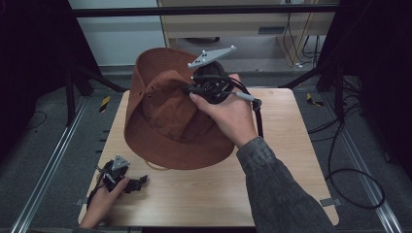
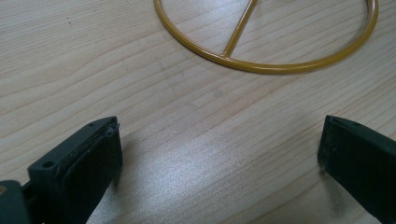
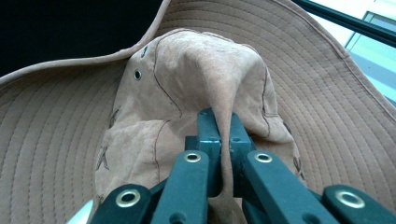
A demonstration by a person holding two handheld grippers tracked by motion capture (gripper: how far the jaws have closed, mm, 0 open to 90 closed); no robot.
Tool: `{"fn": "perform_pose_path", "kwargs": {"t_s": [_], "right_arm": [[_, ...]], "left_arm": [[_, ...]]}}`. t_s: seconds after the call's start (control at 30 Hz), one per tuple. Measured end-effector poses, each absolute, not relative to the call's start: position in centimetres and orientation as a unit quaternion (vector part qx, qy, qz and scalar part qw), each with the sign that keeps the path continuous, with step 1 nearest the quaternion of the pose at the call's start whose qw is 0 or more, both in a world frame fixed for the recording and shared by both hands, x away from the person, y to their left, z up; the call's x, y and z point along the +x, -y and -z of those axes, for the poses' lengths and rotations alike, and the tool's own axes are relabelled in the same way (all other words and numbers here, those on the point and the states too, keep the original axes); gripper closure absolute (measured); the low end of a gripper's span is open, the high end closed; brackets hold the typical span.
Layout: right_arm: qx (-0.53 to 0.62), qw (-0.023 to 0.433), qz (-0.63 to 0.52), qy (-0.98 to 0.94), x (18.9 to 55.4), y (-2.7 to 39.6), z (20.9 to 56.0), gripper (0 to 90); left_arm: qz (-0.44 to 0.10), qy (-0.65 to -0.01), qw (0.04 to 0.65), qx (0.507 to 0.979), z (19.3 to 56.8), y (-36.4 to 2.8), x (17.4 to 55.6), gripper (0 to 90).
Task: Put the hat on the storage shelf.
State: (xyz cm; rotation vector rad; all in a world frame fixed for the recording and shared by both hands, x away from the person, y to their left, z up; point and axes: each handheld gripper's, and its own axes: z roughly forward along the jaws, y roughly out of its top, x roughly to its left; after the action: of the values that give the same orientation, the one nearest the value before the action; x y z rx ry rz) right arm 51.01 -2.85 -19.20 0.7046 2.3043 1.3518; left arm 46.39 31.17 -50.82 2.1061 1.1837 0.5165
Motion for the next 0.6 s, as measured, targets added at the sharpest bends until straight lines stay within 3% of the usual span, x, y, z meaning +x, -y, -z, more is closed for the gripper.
{"fn": "perform_pose_path", "kwargs": {"t_s": [0.6], "right_arm": [[0.246, 0.186, -0.477, -0.823, 52.3, 0.0, 18.9, 89.1]], "left_arm": [[-0.197, -0.452, 0.33, 0.805, 50.8, -31.2, 46.4, 0.0]]}}
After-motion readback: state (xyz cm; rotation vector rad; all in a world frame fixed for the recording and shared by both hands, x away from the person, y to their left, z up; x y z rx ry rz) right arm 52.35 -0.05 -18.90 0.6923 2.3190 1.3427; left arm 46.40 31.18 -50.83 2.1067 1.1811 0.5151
